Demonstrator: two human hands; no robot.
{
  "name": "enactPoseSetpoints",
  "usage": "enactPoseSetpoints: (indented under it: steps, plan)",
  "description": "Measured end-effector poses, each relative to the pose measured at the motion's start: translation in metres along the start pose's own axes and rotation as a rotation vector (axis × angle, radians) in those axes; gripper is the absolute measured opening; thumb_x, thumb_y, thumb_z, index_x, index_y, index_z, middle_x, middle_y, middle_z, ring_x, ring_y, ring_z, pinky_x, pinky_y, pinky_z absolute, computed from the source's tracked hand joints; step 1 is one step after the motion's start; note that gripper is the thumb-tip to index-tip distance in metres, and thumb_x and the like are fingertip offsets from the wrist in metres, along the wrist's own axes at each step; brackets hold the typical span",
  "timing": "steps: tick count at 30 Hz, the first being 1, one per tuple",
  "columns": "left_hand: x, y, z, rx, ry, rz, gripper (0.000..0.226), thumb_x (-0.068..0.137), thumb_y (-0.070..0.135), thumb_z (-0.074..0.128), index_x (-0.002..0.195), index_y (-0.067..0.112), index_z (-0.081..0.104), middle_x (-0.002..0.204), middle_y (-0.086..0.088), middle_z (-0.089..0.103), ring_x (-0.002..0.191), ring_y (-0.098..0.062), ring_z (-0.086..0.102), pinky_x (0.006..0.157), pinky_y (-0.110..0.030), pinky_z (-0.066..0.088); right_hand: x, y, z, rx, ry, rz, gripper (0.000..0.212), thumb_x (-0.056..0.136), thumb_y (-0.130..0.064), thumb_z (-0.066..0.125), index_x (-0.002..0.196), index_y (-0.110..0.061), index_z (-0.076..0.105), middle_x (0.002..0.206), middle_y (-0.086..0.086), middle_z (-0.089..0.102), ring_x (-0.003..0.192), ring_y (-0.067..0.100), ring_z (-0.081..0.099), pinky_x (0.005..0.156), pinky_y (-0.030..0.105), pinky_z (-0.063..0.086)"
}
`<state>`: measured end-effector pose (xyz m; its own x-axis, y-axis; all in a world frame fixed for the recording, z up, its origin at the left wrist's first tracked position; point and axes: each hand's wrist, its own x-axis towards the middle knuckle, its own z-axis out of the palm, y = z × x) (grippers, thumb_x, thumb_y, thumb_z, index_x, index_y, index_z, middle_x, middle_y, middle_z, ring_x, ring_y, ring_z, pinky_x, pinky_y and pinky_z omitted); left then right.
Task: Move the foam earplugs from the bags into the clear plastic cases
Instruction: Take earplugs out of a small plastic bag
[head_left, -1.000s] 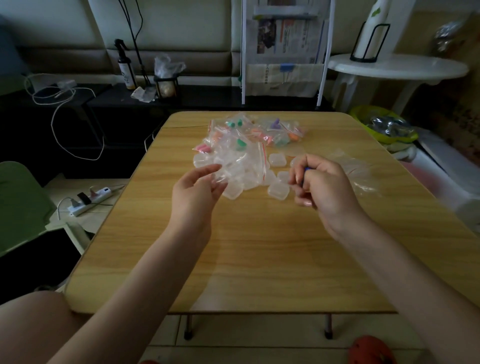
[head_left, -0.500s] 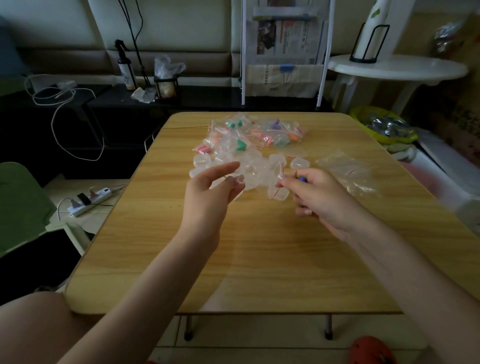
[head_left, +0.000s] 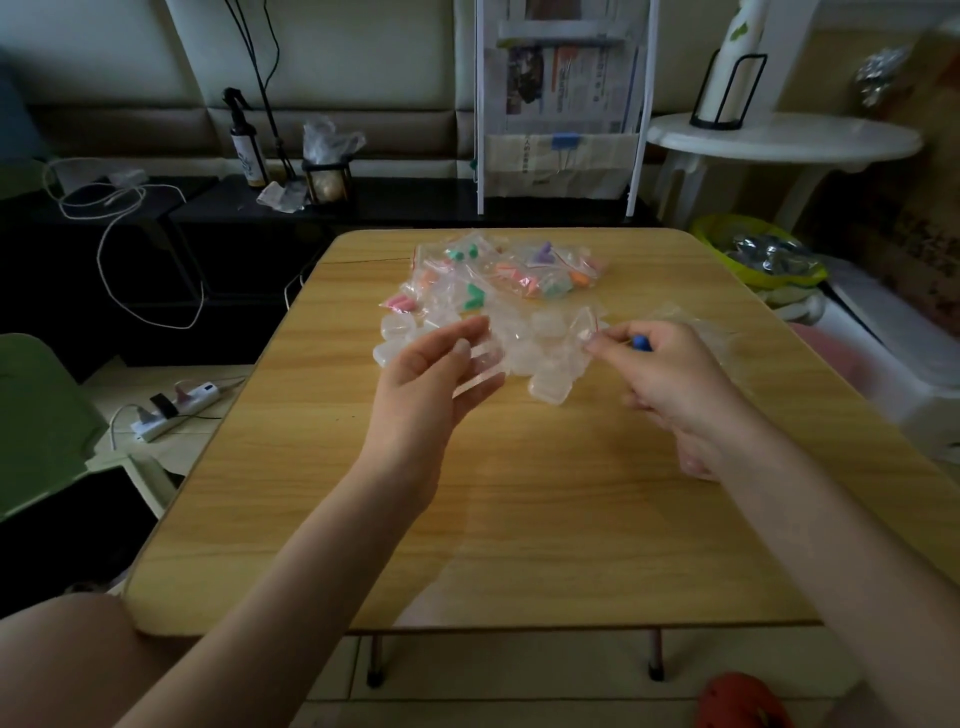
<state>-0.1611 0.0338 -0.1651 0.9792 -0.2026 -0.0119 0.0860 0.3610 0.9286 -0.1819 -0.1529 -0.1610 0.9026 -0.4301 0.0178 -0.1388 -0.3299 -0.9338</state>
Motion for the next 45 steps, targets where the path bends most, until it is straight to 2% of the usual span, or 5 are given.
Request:
enactPoseSetpoints:
  steps: [9,15,26,35,45]
  plan:
    - [0.005,-0.02,0.01,1.203,-0.269,0.57,0.043,0.097,0.021,0.05,0.14,0.022,0.043,0.144,0.008,0.043,0.136,-0.007,0.032,0.112,-0.021,0.024,0.038,0.029,-0.057,-0.368,0.379,-0.087,0.022,0.084,-0.028,0.068,0.073,-0.009,0.062,0.071,0.003,0.06,0.072,0.02,0.057,0.059,0.026,0.034]
    - [0.024,-0.035,0.021,1.69,-0.553,0.536,0.055,0.102,0.037,0.028,0.152,0.023,0.01,0.16,0.002,-0.003,0.145,-0.012,-0.013,0.116,-0.032,-0.006,0.037,0.037,-0.063,-0.552,0.395,-0.128,0.048,0.088,-0.031,0.064,0.052,-0.017,0.037,0.055,-0.001,0.041,0.069,0.026,0.045,0.062,0.03,0.028]
    - [0.022,-0.034,0.012,1.211,-0.414,0.488,0.035,0.091,0.016,0.059,0.125,0.018,0.053,0.124,0.003,0.047,0.109,-0.016,0.053,0.093,-0.025,0.043,0.027,0.017,-0.045,-0.367,0.268,-0.405,0.026,0.101,-0.019,0.044,0.083,-0.013,0.061,0.073,-0.017,0.057,0.058,0.004,0.047,0.054,0.02,0.041]
    - [0.006,-0.021,0.008,0.845,-0.185,0.584,0.04,0.074,0.01,0.077,0.106,0.018,0.054,0.105,0.011,0.063,0.094,-0.003,0.06,0.073,-0.019,0.051,-0.013,-0.004,-0.007,-0.293,-0.322,-0.323,0.051,0.08,-0.067,0.048,0.097,-0.022,0.065,0.07,-0.001,0.052,0.054,0.005,0.044,0.052,0.023,0.033]
    - [-0.002,-0.021,0.008,0.953,-0.209,0.717,0.045,0.068,0.019,0.083,0.106,0.014,0.06,0.103,0.004,0.066,0.088,-0.011,0.063,0.076,-0.021,0.051,-0.016,-0.001,-0.001,-0.269,-0.343,-0.282,0.052,0.077,-0.069,0.055,0.084,-0.019,0.069,0.057,-0.011,0.047,0.049,0.001,0.044,0.05,0.025,0.033]
